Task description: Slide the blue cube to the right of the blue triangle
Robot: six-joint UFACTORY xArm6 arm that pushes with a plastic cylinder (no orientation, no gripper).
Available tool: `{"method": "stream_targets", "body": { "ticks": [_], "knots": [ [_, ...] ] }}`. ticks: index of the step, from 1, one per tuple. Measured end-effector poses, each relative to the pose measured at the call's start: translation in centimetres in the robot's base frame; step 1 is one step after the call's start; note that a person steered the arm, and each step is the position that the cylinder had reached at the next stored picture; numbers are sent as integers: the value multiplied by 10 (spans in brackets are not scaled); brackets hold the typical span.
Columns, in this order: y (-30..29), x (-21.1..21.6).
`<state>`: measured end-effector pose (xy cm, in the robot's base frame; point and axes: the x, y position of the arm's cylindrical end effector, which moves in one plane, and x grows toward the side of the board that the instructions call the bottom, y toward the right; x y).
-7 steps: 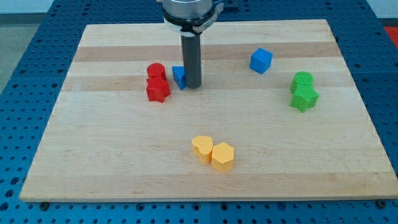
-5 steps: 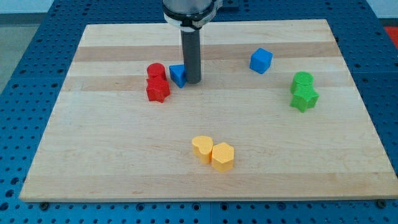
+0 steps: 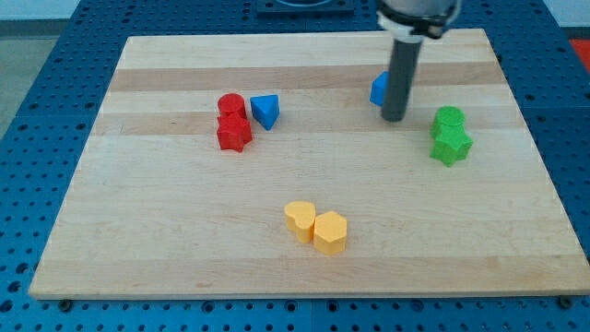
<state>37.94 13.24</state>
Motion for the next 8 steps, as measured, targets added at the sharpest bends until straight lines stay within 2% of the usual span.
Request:
{"method": "stream_targets", "body": {
  "ticks": [2, 4, 8],
  "knots": [
    [49, -21],
    [53, -60],
    [-7, -31]
  ]
}}
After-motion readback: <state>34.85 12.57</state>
